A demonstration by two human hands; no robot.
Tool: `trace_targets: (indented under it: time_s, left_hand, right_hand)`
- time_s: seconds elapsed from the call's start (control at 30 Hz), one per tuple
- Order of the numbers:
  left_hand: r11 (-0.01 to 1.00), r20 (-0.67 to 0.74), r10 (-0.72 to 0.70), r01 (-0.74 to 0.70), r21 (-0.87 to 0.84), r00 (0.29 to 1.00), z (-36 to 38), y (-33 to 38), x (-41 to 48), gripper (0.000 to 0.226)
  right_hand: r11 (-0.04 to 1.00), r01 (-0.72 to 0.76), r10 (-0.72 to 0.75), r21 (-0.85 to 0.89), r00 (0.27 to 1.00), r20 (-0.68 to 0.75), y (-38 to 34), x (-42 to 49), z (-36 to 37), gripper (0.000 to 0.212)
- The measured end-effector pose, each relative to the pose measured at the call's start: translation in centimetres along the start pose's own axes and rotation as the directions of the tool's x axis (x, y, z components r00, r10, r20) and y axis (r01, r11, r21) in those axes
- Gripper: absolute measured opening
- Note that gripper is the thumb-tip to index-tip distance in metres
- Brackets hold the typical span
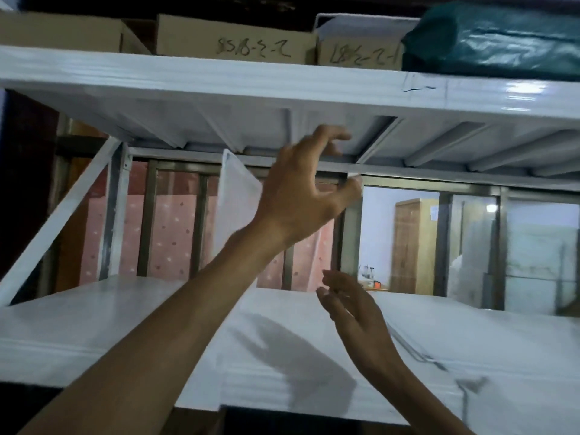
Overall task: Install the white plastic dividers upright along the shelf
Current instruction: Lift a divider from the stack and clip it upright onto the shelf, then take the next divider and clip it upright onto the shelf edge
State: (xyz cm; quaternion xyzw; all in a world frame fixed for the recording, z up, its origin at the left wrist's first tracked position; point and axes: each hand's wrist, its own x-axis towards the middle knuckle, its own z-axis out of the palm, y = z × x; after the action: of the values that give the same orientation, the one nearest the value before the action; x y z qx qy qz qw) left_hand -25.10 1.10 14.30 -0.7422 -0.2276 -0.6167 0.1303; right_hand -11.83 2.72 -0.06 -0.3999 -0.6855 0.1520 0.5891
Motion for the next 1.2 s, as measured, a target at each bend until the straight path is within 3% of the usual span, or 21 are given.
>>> trace_targets:
  time_s: [0.1,0.23,0.4,0.57,0.63,0.73,0.83,0.9,0.97,1.07,1.2]
  left_hand:
    - [0.975,0.18,-0.164,0.186,-0.117,0.97,6.1,2.0,-1.3,0.045]
    - [0.917,0.339,-0.338,0.389,-0.092,0.878,15.0,3.2,-3.9,0.04]
    - [0.844,0.614,-0.47,0.526,0.102,0.634,22.9,4.0,-7.8,0.057]
    - [0.829,0.759,-0.513,0.462,0.316,0.401,24.9,4.1,-11.2,0.075]
    - [0.811,0.747,-0.54,0.478,0.338,0.388,24.7,4.2,-11.4,0.078]
    - [0.803,0.738,-0.569,0.438,0.404,0.362,24.4,4.6,-11.0,0.076]
    - [0.824,0.724,-0.559,0.365,0.432,0.404,24.1,5.3,-10.5,0.067]
    - [0.848,0.714,-0.529,0.256,0.464,0.458,23.7,5.5,-10.3,0.061]
    - [0.861,0.734,-0.495,0.147,0.488,0.465,23.8,5.9,-10.3,0.062]
    - [0.865,0.778,-0.462,0.022,0.502,0.425,24.1,6.1,-10.5,0.07]
    - [0.833,0.809,-0.303,-0.272,0.481,0.503,24.1,6.0,-10.6,0.045]
  right_hand:
    - [0.999,0.023,-0.022,-0.03,0.999,0.041,1.8,-1.0,-6.6,0.042]
    - [0.997,-0.008,0.012,-0.074,0.998,0.063,5.3,-1.7,-15.6,0.026]
    - [0.944,-0.048,0.076,-0.326,0.994,0.074,10.0,-1.0,-24.9,0.026]
    - [0.815,-0.012,0.146,-0.579,0.972,0.184,14.0,-1.0,-30.5,0.03]
    - [0.727,-0.019,0.236,-0.686,0.946,0.224,14.7,-1.4,-31.5,0.046]
    - [0.712,-0.08,0.327,-0.698,0.917,0.228,14.6,-1.6,-32.0,0.099]
    - [0.649,-0.064,0.377,-0.758,0.892,0.247,13.3,-1.3,-32.0,0.079]
    - [0.672,-0.054,0.371,-0.739,0.888,0.272,12.9,-1.3,-32.1,0.092]
    - [0.699,-0.036,0.34,-0.715,0.896,0.287,13.0,-1.3,-32.6,0.1]
    - [0.662,0.021,0.317,-0.749,0.898,0.305,13.0,-1.2,-33.0,0.087]
    - [0.595,0.15,0.218,-0.789,0.915,0.339,13.2,-1.0,-32.9,0.065]
